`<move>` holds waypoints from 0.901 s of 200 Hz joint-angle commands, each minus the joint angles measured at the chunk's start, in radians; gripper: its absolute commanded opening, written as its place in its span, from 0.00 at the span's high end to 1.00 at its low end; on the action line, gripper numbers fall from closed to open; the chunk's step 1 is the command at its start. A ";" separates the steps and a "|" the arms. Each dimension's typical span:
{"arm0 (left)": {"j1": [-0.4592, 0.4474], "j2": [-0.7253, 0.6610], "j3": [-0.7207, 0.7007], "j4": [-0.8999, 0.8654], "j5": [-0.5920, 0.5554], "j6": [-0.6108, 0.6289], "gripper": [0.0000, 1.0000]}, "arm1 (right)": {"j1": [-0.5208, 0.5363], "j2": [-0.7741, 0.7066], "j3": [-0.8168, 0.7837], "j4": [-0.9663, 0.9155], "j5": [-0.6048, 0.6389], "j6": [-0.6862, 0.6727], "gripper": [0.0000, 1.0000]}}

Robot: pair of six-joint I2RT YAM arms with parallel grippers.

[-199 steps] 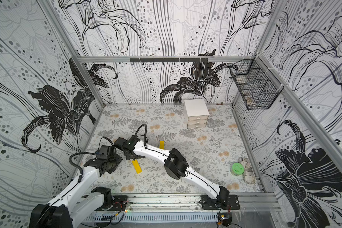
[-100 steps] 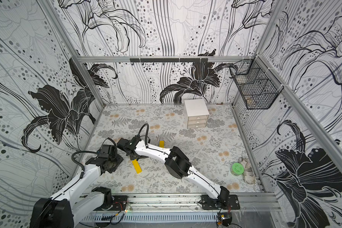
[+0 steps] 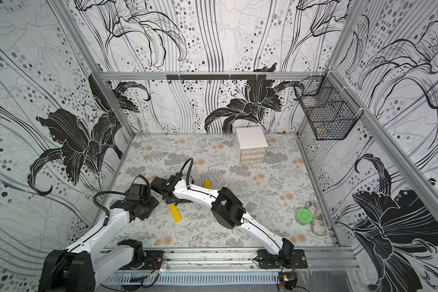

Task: Assemble the letter h with building blocks
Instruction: Pick up the building block from the center of the board.

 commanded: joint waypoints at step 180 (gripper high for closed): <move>-0.029 0.285 0.158 0.166 0.018 0.028 0.43 | 0.036 -0.524 -0.640 0.079 0.128 -0.081 0.87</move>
